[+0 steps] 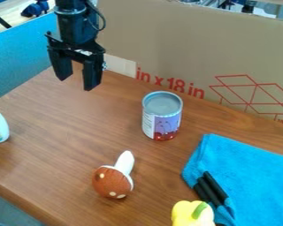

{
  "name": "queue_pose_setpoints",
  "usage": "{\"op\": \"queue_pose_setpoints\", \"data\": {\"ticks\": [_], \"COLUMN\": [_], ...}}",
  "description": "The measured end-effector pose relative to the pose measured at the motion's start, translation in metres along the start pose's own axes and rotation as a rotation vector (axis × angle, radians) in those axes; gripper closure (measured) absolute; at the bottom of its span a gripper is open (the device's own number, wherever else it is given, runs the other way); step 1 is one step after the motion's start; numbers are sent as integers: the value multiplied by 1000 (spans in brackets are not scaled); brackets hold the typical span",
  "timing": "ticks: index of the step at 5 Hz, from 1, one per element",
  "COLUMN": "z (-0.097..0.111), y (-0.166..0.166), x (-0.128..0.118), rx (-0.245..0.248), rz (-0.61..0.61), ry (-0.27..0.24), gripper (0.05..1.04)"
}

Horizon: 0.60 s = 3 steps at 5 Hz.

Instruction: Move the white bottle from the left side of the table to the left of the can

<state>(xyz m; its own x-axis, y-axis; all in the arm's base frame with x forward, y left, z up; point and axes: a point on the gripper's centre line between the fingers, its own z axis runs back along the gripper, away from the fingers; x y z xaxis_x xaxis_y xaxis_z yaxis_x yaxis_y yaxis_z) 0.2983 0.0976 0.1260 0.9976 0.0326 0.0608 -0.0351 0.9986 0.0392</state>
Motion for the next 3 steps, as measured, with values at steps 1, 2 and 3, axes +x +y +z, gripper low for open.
{"op": "queue_pose_setpoints", "data": {"ticks": [1,2,3], "z": [-10,-1,24], "y": [-1,24,54], "x": [-3,-11,-27], "rx": [-10,1,37], "rz": [1,38,164], "ry": [32,15,-47], "gripper": [82,82,81]}}
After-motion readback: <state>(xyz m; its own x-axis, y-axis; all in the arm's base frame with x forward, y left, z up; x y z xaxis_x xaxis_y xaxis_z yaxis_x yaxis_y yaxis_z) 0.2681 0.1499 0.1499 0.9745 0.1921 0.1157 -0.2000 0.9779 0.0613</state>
